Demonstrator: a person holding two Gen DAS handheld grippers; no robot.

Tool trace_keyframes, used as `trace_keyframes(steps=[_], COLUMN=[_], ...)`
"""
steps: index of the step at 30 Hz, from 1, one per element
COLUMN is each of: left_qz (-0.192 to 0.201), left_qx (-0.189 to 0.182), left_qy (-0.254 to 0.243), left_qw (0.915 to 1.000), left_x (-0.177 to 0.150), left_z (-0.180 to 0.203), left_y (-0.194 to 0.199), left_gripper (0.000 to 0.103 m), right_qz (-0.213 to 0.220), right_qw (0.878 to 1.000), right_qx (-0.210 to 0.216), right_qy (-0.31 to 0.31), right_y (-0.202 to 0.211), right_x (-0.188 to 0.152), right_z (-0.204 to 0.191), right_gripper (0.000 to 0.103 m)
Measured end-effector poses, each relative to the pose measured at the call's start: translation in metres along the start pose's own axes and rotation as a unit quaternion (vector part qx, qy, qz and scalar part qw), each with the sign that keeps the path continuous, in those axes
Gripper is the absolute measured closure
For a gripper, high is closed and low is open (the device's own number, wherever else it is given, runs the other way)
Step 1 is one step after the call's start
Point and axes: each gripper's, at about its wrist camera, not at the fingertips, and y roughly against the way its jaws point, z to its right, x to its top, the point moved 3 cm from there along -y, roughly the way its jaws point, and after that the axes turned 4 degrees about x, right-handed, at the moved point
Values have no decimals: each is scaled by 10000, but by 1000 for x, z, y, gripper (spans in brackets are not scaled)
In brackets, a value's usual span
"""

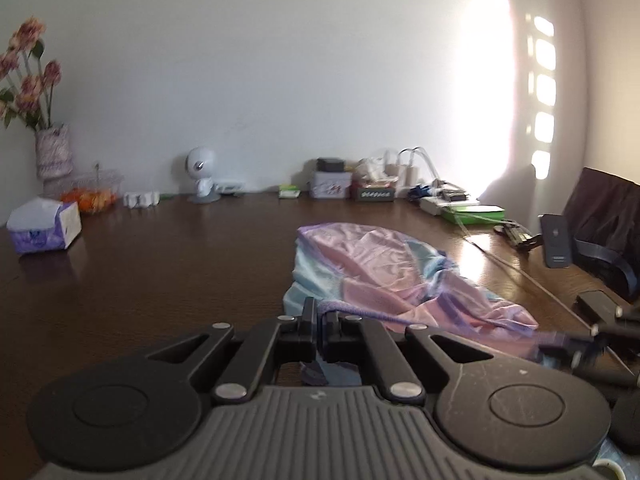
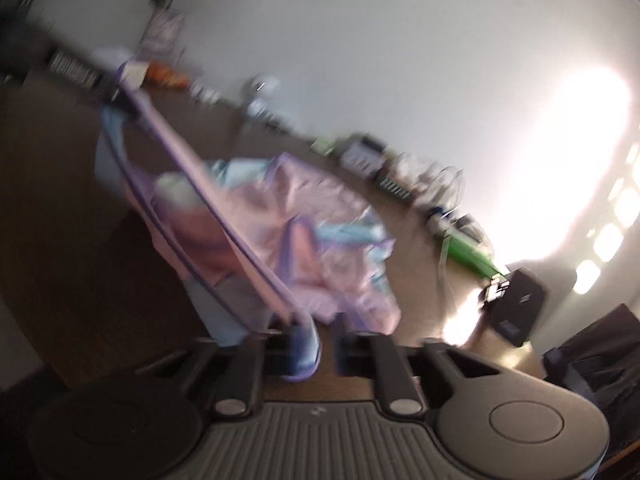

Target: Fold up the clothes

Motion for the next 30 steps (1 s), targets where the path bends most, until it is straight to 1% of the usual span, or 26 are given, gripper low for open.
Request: trace_keyframes(steps=[1, 3, 4, 6, 7, 9, 11, 12, 13, 15, 16, 18, 19, 20, 21, 22, 23, 24, 25, 26, 27, 29, 30], left_qz=[107, 163, 100, -205, -366, -773, -1074, -1130, -1128, -1050, -1054, -958, -812, -465, -59, 411, 808, 1170, 1450, 1652, 1813, 2046, 2114], left_qx=[-4, -48, -84, -214, -283, -582, -884, -985, -1031, -980, -978, -870, -835, -777, -705, -625, -583, -554, -557, -553, -486, -324, -285], left_qy=[-69, -29, 24, 86, 113, 77, -70, -176, -254, -195, -111, 72, 151, 123, 60, -58, -99, -106, -68, -93, -229, -510, -624], left_qw=[9999, 9999, 9999, 9995, 9989, 9953, 9903, 9885, 9879, 9894, 9896, 9916, 9931, 9958, 9975, 9972, 9950, 9915, 9878, 9847, 9820, 9770, 9750], left_x=[1, 1, -1, -10, -15, -21, -13, -3, 12, 54, 79, 139, 173, 211, 251, 289, 319, 346, 364, 376, 381, 376, 368], left_z=[3, 5, 5, 6, 7, 8, 6, 4, 2, -6, -6, -9, -12, -15, -18, -21, -25, -31, -36, -39, -39, -35, -32], left_y=[8, 17, 18, 12, 9, -7, -33, -51, -71, -122, -152, -199, -210, -206, -198, -180, -156, -132, -108, -85, -64, -31, -16], left_gripper=[101, 101, 101, 101, 101, 101, 101, 101, 101, 101, 101, 101, 101, 101, 101, 101, 101, 101, 101, 101, 101, 101, 101], right_qz=[197, 593, 631, 698, 512, 127, -161, -312, -290, -183, -161, -118, -106, -22, 236, 498, 806, 1154, 1500, 1804, 2043, 2334, 2387], right_qw=[9997, 9975, 9971, 9939, 9936, 9904, 9882, 9866, 9857, 9865, 9868, 9886, 9906, 9936, 9958, 9965, 9957, 9928, 9884, 9834, 9787, 9718, 9703], right_qx=[-105, -314, -118, 290, 492, 894, 1041, 1170, 1298, 1417, 1442, 1422, 1323, 1118, 880, 640, 355, 173, 126, 128, 142, 140, 137], right_qy=[-72, -215, -407, -797, -882, -1045, -1114, -1095, -1036, -796, -721, -474, -336, -179, 20, 219, 304, 264, 190, 135, 173, 323, 373], right_y=[11, 35, 39, 47, 41, 29, 9, -4, -15, -48, -67, -111, -129, -140, -139, -137, -123, -103, -80, -56, -34, -2, 7], right_x=[5, 16, 15, 13, 8, -1, -5, 1, 13, 47, 67, 118, 146, 180, 215, 250, 283, 311, 332, 346, 354, 358, 354], right_z=[7, 21, 28, 41, 44, 49, 59, 66, 74, 94, 105, 130, 143, 157, 170, 184, 199, 211, 221, 227, 228, 222, 217], right_gripper=[101, 101, 101, 101, 101, 100, 100, 100, 101, 101, 101, 101, 101, 102, 102, 102, 102, 102, 102, 102, 102, 102, 102])
